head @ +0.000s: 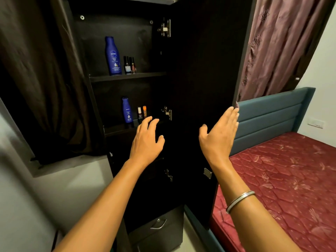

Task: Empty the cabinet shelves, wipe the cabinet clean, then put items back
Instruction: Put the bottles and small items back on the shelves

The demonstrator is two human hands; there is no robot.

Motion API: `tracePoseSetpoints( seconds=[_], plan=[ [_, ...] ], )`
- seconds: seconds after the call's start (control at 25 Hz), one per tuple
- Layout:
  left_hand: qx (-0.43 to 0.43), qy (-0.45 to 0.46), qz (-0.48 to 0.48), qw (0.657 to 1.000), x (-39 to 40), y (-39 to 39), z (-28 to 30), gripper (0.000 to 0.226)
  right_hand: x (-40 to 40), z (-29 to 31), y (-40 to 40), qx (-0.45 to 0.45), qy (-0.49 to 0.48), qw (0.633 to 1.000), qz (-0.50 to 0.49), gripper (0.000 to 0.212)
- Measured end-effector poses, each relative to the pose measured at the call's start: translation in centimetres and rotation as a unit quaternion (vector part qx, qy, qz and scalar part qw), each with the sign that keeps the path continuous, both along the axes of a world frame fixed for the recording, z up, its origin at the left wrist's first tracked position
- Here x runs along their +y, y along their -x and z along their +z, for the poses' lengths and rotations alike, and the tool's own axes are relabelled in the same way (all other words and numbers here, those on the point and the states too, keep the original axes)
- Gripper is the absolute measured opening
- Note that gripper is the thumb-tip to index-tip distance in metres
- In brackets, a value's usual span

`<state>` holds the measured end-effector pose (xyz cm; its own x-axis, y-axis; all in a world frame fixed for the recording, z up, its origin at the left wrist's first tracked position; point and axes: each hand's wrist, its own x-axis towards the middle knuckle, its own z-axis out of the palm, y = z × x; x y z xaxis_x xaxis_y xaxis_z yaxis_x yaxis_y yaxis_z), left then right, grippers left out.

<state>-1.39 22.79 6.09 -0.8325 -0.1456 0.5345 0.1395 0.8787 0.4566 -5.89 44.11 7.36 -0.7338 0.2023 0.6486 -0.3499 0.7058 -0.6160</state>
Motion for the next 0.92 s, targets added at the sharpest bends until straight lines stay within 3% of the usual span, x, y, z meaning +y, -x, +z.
tracePoseSetpoints(
  seconds=[0.36, 0.64, 0.92],
  plan=[
    [0.015, -0.014, 0.011, 1.000, -1.8, -2.0, 0.5, 0.060, -0.4, 0.6, 0.6, -0.038, 0.092, 0.995, 0.016, 0.088],
    [0.012, 0.000, -0.005, 1.000, -7.0, -3.0, 1.0, 0.057, -2.7, 1.2, 0.0, 0.019, 0.152, 0.986, -0.067, 0.047],
    [0.017, 0.009, -0.088, 0.996, -10.5, -2.2, 0.5, 0.057, -7.5, -0.1, -2.9, 0.027, 0.140, 0.986, -0.089, 0.060]
  ],
)
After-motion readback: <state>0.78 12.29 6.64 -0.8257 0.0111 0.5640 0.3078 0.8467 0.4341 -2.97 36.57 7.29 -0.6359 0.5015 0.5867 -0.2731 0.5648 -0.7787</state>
